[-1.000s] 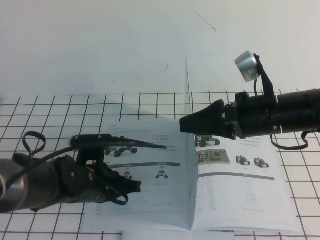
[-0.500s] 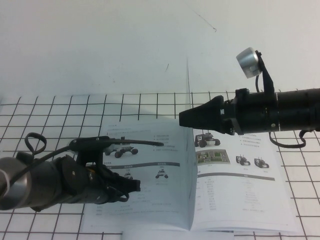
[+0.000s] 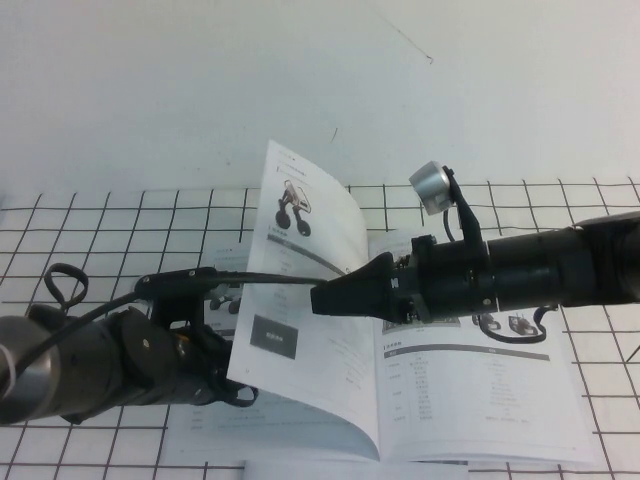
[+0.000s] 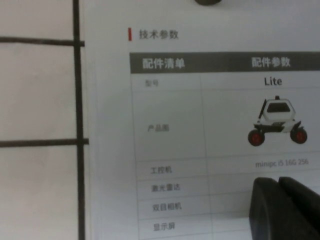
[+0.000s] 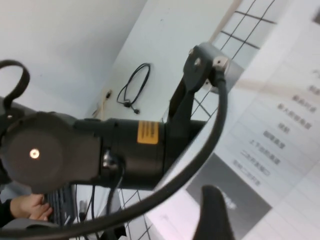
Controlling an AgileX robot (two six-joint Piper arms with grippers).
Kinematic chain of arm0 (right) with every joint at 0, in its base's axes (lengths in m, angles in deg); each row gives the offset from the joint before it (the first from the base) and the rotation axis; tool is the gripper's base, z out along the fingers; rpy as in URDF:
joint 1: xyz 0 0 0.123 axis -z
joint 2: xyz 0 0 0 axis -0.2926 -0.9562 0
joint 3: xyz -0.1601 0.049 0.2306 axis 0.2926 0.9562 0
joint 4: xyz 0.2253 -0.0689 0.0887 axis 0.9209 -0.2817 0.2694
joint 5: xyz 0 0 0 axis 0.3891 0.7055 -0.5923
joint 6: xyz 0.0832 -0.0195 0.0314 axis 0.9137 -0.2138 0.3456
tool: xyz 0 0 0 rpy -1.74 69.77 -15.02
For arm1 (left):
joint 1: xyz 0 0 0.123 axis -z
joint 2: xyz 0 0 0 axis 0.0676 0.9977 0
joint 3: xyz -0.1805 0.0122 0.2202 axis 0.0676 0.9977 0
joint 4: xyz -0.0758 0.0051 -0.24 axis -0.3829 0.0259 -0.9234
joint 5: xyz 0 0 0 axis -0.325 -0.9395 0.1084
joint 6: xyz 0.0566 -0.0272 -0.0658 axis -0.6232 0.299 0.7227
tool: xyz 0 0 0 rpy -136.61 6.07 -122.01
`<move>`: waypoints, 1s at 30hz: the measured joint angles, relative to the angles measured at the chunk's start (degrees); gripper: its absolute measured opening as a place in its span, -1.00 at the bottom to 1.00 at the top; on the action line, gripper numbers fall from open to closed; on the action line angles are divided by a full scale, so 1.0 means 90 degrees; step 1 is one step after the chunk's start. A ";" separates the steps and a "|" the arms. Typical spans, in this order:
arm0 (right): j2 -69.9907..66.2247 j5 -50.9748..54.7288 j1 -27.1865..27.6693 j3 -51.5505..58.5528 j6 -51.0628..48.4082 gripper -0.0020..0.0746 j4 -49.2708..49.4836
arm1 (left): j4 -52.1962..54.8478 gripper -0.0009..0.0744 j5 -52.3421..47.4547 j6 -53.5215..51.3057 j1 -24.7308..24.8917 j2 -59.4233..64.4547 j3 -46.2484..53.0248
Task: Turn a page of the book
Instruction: Open the closed book
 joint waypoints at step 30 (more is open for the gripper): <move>-0.0433 -0.1780 -0.0123 -0.0287 -0.0210 -0.94 0.0011 | 0.0379 -0.98 -0.0938 0.0000 -0.0496 -0.2296 0.0025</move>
